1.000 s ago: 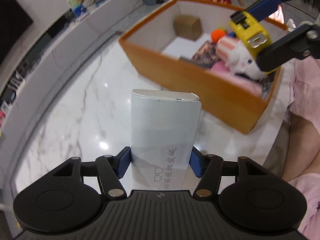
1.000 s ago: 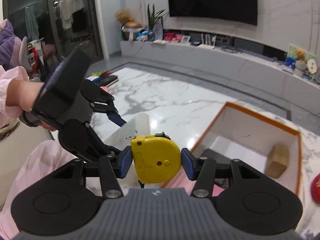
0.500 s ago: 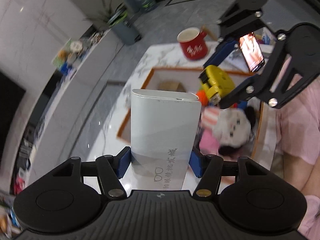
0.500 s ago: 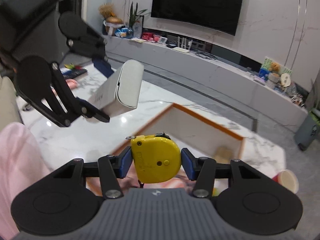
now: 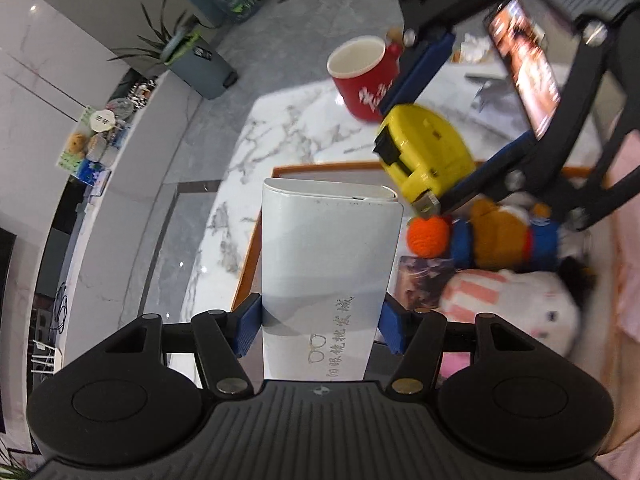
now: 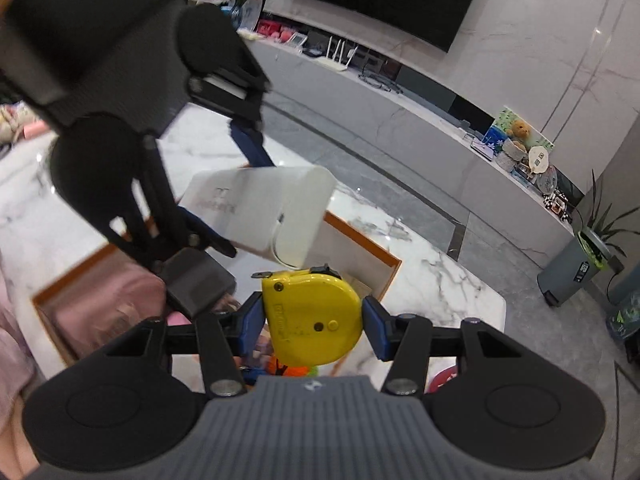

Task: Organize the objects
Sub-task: 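Carry the tape measure and glasses case over the orange box, then lower both items into the box and open both grippers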

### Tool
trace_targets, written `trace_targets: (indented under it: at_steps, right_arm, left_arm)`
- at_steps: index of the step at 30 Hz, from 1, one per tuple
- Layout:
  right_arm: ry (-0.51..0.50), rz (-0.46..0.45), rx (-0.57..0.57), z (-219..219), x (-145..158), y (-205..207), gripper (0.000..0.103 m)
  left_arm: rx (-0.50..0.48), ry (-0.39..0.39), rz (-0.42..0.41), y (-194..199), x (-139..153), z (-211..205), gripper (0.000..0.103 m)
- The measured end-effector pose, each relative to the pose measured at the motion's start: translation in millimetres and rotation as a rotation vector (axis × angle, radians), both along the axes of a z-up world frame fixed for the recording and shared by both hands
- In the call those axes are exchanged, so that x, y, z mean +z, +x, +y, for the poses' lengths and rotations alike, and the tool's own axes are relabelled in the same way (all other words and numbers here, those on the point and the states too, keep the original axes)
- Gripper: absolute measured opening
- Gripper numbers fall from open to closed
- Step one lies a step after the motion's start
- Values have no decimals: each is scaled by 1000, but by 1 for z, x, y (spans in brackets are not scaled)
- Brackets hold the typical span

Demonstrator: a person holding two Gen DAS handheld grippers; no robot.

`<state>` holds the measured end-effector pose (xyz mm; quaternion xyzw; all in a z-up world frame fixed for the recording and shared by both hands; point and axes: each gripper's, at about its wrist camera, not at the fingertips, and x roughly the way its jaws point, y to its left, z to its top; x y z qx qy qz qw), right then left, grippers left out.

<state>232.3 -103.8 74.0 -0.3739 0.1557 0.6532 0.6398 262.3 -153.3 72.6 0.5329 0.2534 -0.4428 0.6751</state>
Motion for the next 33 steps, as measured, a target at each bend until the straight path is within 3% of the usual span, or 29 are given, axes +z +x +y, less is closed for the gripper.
trace_targets:
  at_steps: [9,14,33]
  right_arm:
    - [-76,-19,19,28,-28,25,55]
    - [-100,-30,16,37,-31,34,55]
    - [-172,-127,73,53,-41,33,54]
  left_arm:
    - [-30,134,19,32,-53,-10,70]
    - [-34,171,13,46,-72,-8,70]
    - [-50,200,45,66,-91,-7,70]
